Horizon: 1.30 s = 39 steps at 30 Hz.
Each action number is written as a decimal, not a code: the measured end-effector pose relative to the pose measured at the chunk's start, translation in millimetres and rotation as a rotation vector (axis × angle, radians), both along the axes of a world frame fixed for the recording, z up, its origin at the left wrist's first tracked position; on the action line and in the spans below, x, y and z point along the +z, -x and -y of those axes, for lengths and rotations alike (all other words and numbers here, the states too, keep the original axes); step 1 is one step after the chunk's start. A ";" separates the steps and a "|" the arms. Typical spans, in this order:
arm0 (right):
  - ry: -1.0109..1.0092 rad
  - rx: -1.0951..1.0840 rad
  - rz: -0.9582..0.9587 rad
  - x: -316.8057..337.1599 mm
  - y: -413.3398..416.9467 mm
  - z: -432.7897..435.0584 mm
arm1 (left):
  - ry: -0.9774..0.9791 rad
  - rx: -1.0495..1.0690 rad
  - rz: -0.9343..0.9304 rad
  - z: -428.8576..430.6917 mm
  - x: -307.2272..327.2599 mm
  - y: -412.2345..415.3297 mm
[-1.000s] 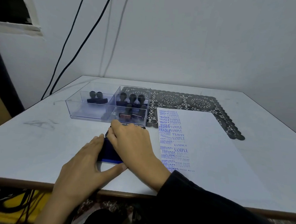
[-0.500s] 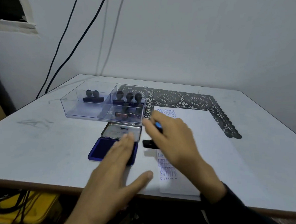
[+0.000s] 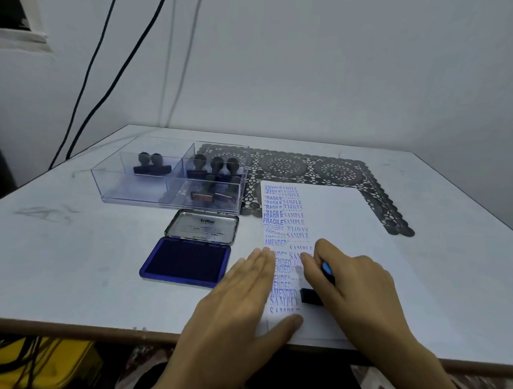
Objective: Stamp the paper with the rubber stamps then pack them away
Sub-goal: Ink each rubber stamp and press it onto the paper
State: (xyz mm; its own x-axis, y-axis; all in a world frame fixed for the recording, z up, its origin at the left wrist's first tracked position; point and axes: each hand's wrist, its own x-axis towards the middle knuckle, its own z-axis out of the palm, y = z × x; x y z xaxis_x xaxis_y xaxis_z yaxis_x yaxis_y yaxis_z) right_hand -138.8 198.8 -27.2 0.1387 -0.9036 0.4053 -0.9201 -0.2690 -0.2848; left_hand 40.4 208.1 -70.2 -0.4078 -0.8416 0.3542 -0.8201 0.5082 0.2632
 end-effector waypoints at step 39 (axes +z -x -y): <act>0.014 0.279 0.395 43.0 -101.0 42.4 | -0.164 0.383 -0.355 8.6 17.1 -97.5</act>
